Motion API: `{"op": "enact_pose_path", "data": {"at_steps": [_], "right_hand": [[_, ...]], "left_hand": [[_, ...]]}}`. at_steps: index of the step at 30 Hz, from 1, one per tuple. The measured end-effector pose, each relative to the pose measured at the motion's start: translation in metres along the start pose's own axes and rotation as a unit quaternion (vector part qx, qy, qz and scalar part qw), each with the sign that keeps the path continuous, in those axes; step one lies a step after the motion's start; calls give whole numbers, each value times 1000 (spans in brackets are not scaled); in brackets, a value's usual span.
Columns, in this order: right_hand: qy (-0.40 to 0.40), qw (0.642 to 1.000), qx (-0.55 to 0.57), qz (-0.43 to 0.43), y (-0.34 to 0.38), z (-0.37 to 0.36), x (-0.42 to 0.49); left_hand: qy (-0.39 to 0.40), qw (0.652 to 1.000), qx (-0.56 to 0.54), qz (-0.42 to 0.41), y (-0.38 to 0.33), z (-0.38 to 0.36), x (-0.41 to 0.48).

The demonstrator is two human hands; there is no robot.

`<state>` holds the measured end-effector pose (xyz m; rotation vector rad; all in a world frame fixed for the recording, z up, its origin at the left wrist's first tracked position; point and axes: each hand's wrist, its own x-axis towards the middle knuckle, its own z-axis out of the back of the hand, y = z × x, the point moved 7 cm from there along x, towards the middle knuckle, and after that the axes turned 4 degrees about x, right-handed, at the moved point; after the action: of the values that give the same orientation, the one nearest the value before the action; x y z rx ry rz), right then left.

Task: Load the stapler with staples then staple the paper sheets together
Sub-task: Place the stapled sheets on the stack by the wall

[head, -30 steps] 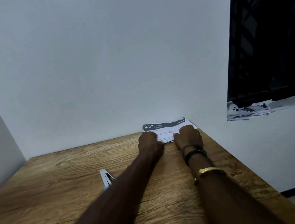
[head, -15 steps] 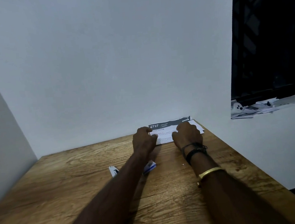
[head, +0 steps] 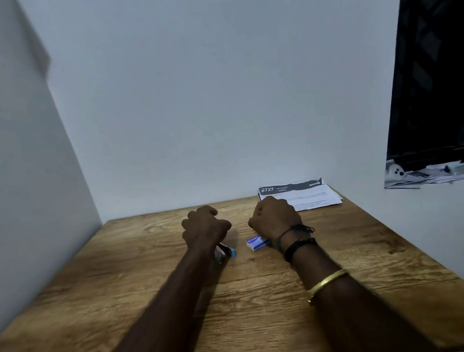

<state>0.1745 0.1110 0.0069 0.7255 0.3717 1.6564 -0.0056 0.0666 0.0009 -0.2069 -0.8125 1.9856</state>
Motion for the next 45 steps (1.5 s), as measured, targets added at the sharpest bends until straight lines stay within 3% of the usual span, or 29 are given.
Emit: {"op": "enact_pose_path", "data": {"at_steps": [5,24,45], "right_hand": [[11,996,-88,5,3,-9,-5],[39,995,-23,88,23,-40,4],[13,995,-24,94,23,-40,8]], "left_hand": [[47,999,19,-5,17,-2,-7],[26,999,-29,-6,2,-12,1],[24,999,-40,-28,6,-19,8]]}}
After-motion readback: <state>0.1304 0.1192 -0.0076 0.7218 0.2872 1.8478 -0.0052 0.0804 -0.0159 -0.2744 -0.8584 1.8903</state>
